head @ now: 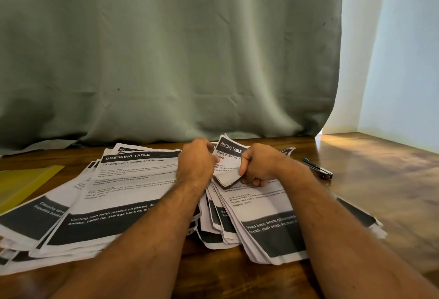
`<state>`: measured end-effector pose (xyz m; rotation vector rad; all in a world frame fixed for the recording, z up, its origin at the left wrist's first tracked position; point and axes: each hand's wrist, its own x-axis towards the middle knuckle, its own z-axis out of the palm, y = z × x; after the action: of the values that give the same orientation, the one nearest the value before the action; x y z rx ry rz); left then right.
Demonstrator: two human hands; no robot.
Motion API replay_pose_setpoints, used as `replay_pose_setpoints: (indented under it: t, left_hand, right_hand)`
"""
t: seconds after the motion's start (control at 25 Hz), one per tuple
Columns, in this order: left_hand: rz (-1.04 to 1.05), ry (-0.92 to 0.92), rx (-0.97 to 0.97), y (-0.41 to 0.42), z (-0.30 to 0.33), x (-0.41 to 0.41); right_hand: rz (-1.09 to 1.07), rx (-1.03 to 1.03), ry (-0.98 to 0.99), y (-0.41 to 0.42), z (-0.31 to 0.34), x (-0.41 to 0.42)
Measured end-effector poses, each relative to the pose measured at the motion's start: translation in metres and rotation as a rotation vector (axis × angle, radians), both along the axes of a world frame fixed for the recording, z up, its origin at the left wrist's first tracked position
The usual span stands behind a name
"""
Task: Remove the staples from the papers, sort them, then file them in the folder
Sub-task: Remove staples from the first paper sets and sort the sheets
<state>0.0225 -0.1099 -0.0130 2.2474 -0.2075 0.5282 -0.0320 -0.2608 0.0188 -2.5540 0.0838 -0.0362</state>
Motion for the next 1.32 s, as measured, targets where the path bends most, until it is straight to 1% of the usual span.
replay_pose_setpoints:
  t: [0.08, 0.16, 0.2, 0.28, 0.32, 0.4, 0.44, 0.48, 0.56, 0.6, 0.76, 0.84, 1.0, 1.2, 1.32]
  left_hand:
    - [0.019, -0.043, 0.032, 0.001, 0.002, -0.002]
    - [0.018, -0.081, -0.034, 0.003, 0.003, -0.003]
    - [-0.007, -0.063, -0.094, 0.005, 0.004, -0.003]
    - [-0.114, 0.072, -0.170, 0.008, 0.007, -0.006]
    - [-0.182, 0.154, -0.166, 0.009, 0.008, -0.008]
    - [-0.273, 0.267, -0.182, 0.011, 0.009, -0.010]
    - [-0.305, 0.291, -0.235, 0.013, 0.009, -0.011]
    - [-0.333, 0.310, -0.330, 0.013, 0.009, -0.011]
    - [-0.336, 0.369, -0.555, 0.012, 0.007, -0.008]
    - [-0.315, 0.361, -0.618, 0.012, 0.007, -0.007]
    - [-0.178, 0.161, -0.637, 0.011, 0.003, 0.001]
    - [-0.144, 0.121, -0.733, 0.012, 0.005, 0.003]
    - [-0.107, 0.109, -0.902, 0.013, 0.008, 0.006]
    - [-0.063, 0.128, -0.978, 0.014, 0.007, 0.009]
    - [-0.063, 0.102, -1.047, 0.013, 0.009, 0.007]
  right_hand:
    - [0.009, -0.013, -0.031, 0.001, 0.000, 0.000]
    - [0.008, -0.020, -0.107, 0.001, 0.000, 0.002]
    - [0.002, -0.016, -0.161, 0.002, 0.001, 0.002]
    - [0.002, 0.021, -0.298, 0.002, 0.000, 0.003]
    - [0.013, 0.045, -0.366, 0.002, 0.000, 0.004]
    - [0.035, 0.053, -0.428, 0.002, -0.001, 0.001]
    - [0.040, 0.033, -0.418, 0.003, 0.000, 0.000]
    - [0.037, 0.005, -0.389, 0.004, 0.000, -0.001]
    - [0.016, -0.013, -0.319, 0.005, 0.001, -0.002]
    - [0.008, 0.004, -0.301, 0.005, 0.001, -0.003]
    - [-0.003, 0.019, -0.287, 0.003, 0.003, -0.002]
    - [-0.013, -0.003, -0.277, 0.000, 0.005, -0.003]
    - [-0.013, -0.006, -0.240, -0.005, 0.006, -0.004]
    - [0.022, -0.013, -0.225, -0.005, 0.006, -0.006]
    - [0.075, -0.007, -0.235, -0.007, 0.005, -0.007]
